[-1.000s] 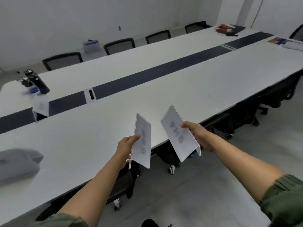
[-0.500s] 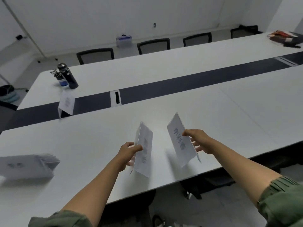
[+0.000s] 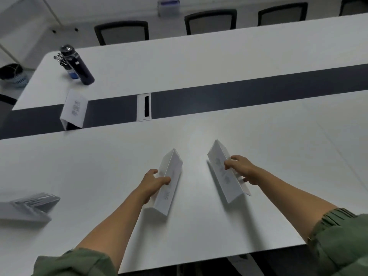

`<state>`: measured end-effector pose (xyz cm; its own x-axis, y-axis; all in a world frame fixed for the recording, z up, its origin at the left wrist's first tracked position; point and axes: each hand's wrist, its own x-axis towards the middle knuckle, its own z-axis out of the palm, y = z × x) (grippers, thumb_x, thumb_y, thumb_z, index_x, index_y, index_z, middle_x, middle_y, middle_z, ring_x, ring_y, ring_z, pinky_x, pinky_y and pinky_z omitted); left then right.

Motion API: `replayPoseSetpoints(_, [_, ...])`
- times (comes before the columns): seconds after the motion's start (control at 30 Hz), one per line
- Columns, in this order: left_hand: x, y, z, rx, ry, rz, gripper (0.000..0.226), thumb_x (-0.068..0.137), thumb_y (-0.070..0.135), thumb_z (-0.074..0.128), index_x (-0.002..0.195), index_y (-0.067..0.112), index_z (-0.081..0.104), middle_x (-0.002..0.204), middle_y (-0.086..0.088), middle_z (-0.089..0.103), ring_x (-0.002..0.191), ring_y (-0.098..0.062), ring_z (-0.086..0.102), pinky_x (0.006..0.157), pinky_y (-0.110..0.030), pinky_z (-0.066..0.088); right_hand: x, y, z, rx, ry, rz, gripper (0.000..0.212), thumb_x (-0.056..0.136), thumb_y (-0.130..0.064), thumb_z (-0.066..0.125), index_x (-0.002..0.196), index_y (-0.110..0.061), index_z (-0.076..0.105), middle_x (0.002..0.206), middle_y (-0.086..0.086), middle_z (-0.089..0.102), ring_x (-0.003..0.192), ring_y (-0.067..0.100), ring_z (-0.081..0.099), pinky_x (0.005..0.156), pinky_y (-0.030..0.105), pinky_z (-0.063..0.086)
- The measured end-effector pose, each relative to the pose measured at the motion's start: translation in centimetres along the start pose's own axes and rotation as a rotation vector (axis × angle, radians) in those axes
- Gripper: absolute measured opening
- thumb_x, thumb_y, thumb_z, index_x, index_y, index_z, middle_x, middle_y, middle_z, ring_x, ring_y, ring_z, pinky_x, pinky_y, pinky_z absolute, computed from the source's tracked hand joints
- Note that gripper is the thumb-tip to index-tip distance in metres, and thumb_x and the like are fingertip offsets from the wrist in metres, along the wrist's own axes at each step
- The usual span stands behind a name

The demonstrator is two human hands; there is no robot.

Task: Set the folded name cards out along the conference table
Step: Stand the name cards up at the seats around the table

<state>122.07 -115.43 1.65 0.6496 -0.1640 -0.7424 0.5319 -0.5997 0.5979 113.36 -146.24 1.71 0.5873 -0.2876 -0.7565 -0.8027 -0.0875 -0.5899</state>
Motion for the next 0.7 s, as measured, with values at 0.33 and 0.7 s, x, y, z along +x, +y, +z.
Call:
replayPoseSetpoints(0.33, [6.7,2.6,1.7,0.105,0.105,-0.055,0.097,0.056,0.037,0.067,0.144,0.025,0.03,0.127,-0.007,0.053,0.107,-0.029,0.058,0.091,-0.043,0.05,9.7,-2.9,-2.4,-0.234,0.111,-0.083,0.081,0.076,-0.03,0.068,0.148,-0.023,0.031,0.139,0.006,0.047,0.113,0.027,0.049,0.087,0.038,0.046])
replayPoseSetpoints(0.7, [9.3,4.2,2.2,0.382,0.174,0.031,0.071,0.075,0.023,0.071,0.14,0.019,0.041,0.123,-0.008,0.06,0.102,-0.027,0.061,0.082,-0.037,0.051,12.3,-4.2,-2.9,-0.619,0.117,-0.122,0.064,0.078,-0.03,0.066,0.137,-0.02,0.043,0.121,0.005,0.061,0.095,0.026,0.056,0.076,0.034,0.047])
